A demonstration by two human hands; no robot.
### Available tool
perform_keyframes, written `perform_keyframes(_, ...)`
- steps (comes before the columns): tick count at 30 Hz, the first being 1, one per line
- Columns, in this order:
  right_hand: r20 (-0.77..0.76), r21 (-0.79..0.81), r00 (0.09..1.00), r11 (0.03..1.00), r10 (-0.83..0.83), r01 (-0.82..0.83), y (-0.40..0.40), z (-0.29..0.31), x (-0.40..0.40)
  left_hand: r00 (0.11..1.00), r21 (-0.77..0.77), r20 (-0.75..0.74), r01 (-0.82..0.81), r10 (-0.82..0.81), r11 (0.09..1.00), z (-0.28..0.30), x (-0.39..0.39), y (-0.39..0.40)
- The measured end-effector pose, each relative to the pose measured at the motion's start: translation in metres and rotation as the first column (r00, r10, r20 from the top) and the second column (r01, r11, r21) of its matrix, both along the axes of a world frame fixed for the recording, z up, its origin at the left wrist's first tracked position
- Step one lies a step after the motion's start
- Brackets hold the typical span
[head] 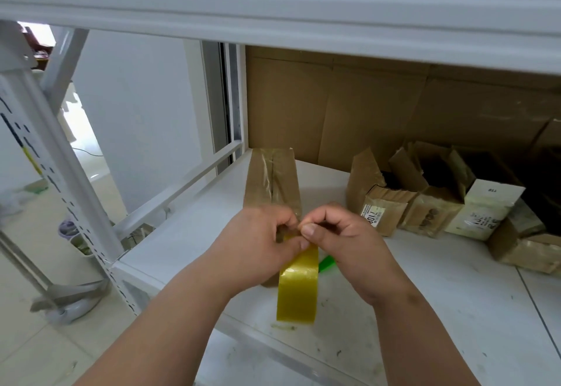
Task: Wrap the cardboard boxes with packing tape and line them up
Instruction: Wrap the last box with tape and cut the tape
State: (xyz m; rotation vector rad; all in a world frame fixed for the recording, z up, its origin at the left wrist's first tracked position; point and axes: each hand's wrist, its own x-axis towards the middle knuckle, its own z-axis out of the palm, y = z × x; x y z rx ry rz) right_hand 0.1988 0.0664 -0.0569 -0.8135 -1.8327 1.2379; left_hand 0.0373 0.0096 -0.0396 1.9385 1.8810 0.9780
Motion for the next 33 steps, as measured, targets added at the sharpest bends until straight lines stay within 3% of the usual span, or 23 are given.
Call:
perform_keyframes(8,-0.054,0.016,0.992,0.993,-0.118,0.119,-0.011,0.000,-0.002,0.979,-0.046,0.076,-0.184,0.187,0.982,0.002,0.003,0.000)
perform_keyframes(12,-0.060,-0.123,0.977,0.973,-0.205,0.197,-0.003,0.004,0.018,0.944,-0.090,0.133,-0.292,0.302,0.952,0.004,0.000,-0.006)
perform_keyframes(15,-0.022,-0.225,0.999,0.973,0.038,-0.042,-0.002,0.000,0.031,0.876,-0.090,0.240,-0.408,0.418,0.908,0.003,-0.004,-0.010)
perform_keyframes(17,0.023,-0.300,0.966,0.923,0.258,-0.240,-0.004,-0.010,0.031,0.819,-0.085,0.345,-0.459,0.458,0.884,0.002,-0.007,-0.010)
perform_keyframes(19,0.081,-0.297,0.926,0.896,0.369,-0.331,-0.004,-0.021,0.031,0.763,-0.086,0.435,-0.493,0.477,0.866,0.002,-0.007,-0.011)
perform_keyframes(23,0.051,-0.266,0.935,0.907,0.351,-0.326,0.002,-0.031,0.031,0.696,-0.101,0.555,-0.488,0.456,0.867,0.001,-0.010,-0.013)
perform_keyframes(29,-0.132,-0.216,0.947,0.924,0.293,-0.316,0.010,-0.021,0.036,0.577,-0.176,0.717,-0.393,0.391,0.903,0.003,-0.013,-0.018)
perform_keyframes(33,-0.143,-0.176,0.944,0.931,0.296,-0.318,0.017,-0.010,0.039,0.496,-0.162,0.786,-0.409,0.368,0.898,0.004,-0.007,-0.018)
